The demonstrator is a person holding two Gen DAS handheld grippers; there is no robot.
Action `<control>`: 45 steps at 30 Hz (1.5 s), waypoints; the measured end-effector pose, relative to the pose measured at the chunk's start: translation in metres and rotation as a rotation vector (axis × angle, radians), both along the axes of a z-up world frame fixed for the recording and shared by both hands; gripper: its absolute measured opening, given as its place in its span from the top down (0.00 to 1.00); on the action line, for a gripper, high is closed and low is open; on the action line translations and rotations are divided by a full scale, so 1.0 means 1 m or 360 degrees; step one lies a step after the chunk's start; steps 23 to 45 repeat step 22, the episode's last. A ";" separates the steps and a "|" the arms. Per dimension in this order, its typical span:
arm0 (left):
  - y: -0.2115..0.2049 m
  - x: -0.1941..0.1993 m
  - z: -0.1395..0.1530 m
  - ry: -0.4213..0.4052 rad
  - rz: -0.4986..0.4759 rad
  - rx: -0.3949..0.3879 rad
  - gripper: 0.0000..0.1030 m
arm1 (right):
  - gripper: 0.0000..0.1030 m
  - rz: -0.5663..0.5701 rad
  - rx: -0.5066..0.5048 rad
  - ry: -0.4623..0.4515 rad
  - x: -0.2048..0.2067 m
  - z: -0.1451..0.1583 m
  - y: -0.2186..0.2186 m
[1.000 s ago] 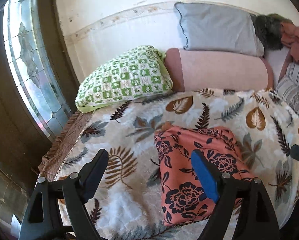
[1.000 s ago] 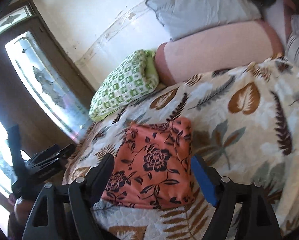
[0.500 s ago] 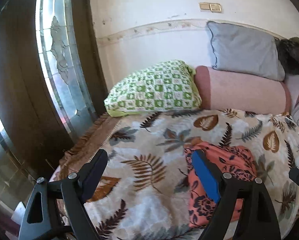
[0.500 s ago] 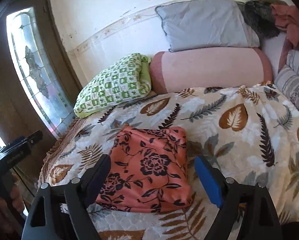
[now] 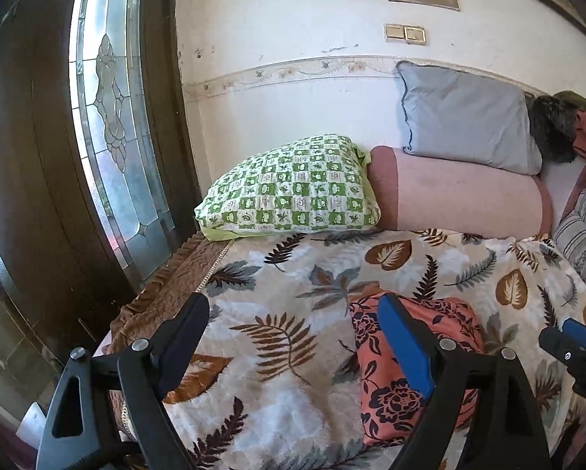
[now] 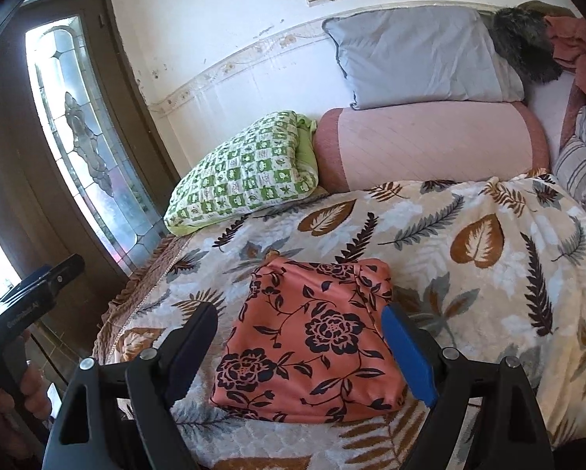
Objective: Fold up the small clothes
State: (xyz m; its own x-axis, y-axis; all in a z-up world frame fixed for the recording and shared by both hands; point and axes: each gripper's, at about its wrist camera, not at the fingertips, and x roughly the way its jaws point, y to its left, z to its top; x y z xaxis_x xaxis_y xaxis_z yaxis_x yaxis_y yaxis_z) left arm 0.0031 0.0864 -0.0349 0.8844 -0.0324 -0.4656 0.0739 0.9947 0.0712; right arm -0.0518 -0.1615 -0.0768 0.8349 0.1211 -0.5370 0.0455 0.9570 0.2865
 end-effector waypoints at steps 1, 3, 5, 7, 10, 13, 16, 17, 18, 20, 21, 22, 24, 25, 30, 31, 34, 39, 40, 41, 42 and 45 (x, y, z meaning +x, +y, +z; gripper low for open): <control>0.000 -0.001 0.000 0.0001 -0.0008 -0.0006 0.14 | 0.15 0.0008 -0.0005 -0.0003 0.000 0.000 0.001; 0.000 -0.003 0.000 0.0001 -0.0024 -0.0016 0.14 | 0.15 0.0025 -0.0018 -0.0006 -0.002 0.000 0.003; -0.001 -0.005 -0.001 0.0000 -0.0037 -0.0022 0.14 | 0.15 0.0043 -0.0012 -0.0011 -0.003 -0.001 0.005; -0.002 -0.007 -0.001 0.0005 -0.0056 -0.0031 0.14 | 0.15 0.0060 -0.0011 -0.0013 -0.004 -0.003 0.008; -0.005 -0.010 -0.002 -0.0003 -0.0074 -0.0031 0.14 | 0.15 0.0082 -0.0005 -0.0008 -0.005 -0.006 0.010; -0.008 -0.010 -0.003 0.0006 -0.0088 -0.0030 0.14 | 0.15 0.0096 0.0009 0.0002 -0.006 -0.011 0.010; -0.013 -0.010 -0.006 0.0019 -0.0108 -0.0044 0.14 | 0.15 0.0106 0.0036 0.0027 -0.006 -0.018 0.010; -0.013 -0.010 -0.007 0.0020 -0.0116 -0.0050 0.14 | 0.15 0.0109 0.0043 0.0035 -0.005 -0.019 0.010; -0.014 -0.010 -0.007 0.0023 -0.0126 -0.0064 0.14 | 0.15 0.0109 0.0046 0.0039 -0.005 -0.021 0.010; -0.016 -0.009 -0.010 0.0030 -0.0144 -0.0090 0.14 | 0.15 0.0112 0.0049 0.0044 -0.005 -0.024 0.010; -0.016 -0.008 -0.011 0.0036 -0.0141 -0.0093 0.14 | 0.15 0.0112 0.0050 0.0048 -0.005 -0.025 0.010; -0.017 -0.007 -0.013 0.0039 -0.0134 -0.0092 0.14 | 0.15 0.0110 0.0051 0.0051 -0.005 -0.026 0.009; -0.017 -0.007 -0.013 0.0039 -0.0134 -0.0092 0.14 | 0.15 0.0110 0.0051 0.0051 -0.005 -0.026 0.009; -0.017 -0.007 -0.013 0.0039 -0.0134 -0.0092 0.14 | 0.15 0.0110 0.0051 0.0051 -0.005 -0.026 0.009; -0.017 -0.007 -0.013 0.0039 -0.0134 -0.0092 0.14 | 0.15 0.0110 0.0051 0.0051 -0.005 -0.026 0.009; -0.017 -0.007 -0.013 0.0039 -0.0134 -0.0092 0.14 | 0.15 0.0110 0.0051 0.0051 -0.005 -0.026 0.009; -0.017 -0.007 -0.013 0.0039 -0.0134 -0.0092 0.14 | 0.15 0.0110 0.0051 0.0051 -0.005 -0.026 0.009; -0.017 -0.007 -0.013 0.0039 -0.0134 -0.0092 0.14 | 0.15 0.0110 0.0051 0.0051 -0.005 -0.026 0.009; -0.017 -0.007 -0.013 0.0039 -0.0134 -0.0092 0.14 | 0.15 0.0110 0.0051 0.0051 -0.005 -0.026 0.009; -0.017 -0.007 -0.013 0.0039 -0.0134 -0.0092 0.14 | 0.15 0.0110 0.0051 0.0051 -0.005 -0.026 0.009; -0.017 -0.007 -0.013 0.0039 -0.0134 -0.0092 0.14 | 0.15 0.0110 0.0051 0.0051 -0.005 -0.026 0.009; -0.017 -0.007 -0.013 0.0039 -0.0134 -0.0092 0.14 | 0.15 0.0110 0.0051 0.0051 -0.005 -0.026 0.009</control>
